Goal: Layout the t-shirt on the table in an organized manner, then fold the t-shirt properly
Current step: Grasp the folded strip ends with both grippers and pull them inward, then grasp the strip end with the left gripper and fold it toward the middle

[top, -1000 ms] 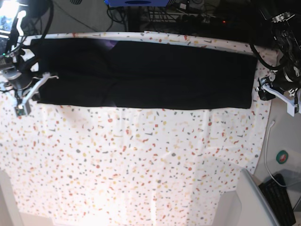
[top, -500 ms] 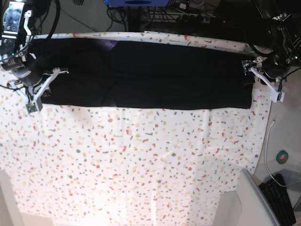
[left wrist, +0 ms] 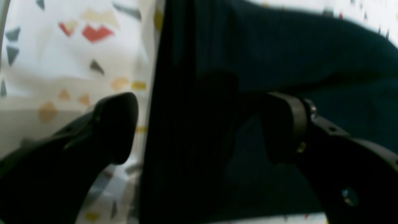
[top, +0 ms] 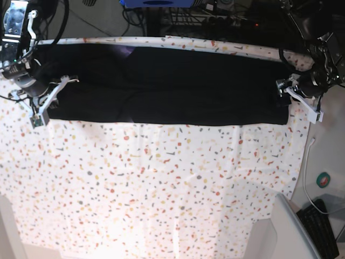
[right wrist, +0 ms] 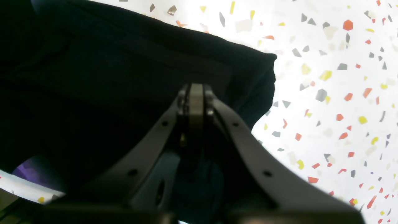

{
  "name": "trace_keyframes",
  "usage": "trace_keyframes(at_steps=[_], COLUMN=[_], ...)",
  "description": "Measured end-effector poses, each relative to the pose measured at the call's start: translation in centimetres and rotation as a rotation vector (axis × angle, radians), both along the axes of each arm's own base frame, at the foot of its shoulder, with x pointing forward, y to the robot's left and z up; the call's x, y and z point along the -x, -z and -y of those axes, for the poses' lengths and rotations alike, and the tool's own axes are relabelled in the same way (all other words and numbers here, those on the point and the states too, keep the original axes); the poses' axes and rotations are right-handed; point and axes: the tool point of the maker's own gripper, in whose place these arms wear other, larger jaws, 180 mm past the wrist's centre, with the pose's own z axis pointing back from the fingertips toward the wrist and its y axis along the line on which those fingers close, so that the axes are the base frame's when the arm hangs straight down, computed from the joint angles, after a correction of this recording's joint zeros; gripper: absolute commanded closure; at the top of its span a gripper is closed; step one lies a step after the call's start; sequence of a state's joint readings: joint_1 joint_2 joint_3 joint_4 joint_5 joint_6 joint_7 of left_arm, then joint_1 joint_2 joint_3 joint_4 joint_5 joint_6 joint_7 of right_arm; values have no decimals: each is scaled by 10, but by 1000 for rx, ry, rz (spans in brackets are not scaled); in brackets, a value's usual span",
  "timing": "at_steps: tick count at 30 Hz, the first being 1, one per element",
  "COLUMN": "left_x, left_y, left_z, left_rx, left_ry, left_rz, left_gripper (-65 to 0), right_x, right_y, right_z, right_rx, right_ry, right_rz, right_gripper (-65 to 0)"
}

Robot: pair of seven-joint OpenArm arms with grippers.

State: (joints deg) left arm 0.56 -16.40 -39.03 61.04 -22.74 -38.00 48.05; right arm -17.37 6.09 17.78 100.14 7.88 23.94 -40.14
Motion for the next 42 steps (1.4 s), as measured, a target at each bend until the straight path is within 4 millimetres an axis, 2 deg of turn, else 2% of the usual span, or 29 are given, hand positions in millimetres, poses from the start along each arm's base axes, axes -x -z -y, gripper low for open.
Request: trace_keyframes(at_steps=[7, 9, 11, 14, 15, 19, 23, 26, 28, 30, 32, 34, 38, 42], left_x=[-1, -4, -5, -2, -1, -2, 8, 9, 4, 3, 9, 15, 1, 1], left_y=[7, 7, 9, 13, 15, 11, 5, -18, -40, -52, -54, -52, -60, -50], left_z=[10, 12, 10, 14, 18, 9, -15, -36, -42, -39, -24, -1, 53, 107], left_rx=[-19, -17, -7, 14, 27, 27, -5, -115, -176, -210, -223, -243, -223, -147], left_ry=[79, 81, 66, 60, 61, 43, -11, 15, 14, -32, -33, 29, 88, 135], left_rz=[-29, -22, -14, -27, -31, -40, -56, -28, 24, 59, 60, 35, 83, 70], left_gripper=[-583, -530, -403, -86, 0, 0, 0, 0, 0, 0, 0, 0, 0, 0], right_x=[1, 1, 1, 1, 1, 2, 9, 10, 9, 9, 9, 9, 8, 8], right_y=[0, 1, 1, 1, 1, 1, 5, 5, 5, 5, 5, 5, 4, 4], right_z=[0, 0, 0, 0, 0, 1, -1, 1, -1, 0, 0, 0, 0, 0], right_rx=[0, 0, 0, 0, -1, 1, -5, 0, -4, -1, 0, -2, -2, -1], right_ry=[0, 0, 0, 0, 0, 2, 3, 2, 3, 2, 2, 2, 2, 2], right_rz=[-2, -2, -2, -2, -2, -4, -18, -23, -20, -21, -21, -20, -17, -18], right_gripper=[0, 0, 0, 0, 0, 0, 0, 0, 0, 0, 0, 0, 0, 0])
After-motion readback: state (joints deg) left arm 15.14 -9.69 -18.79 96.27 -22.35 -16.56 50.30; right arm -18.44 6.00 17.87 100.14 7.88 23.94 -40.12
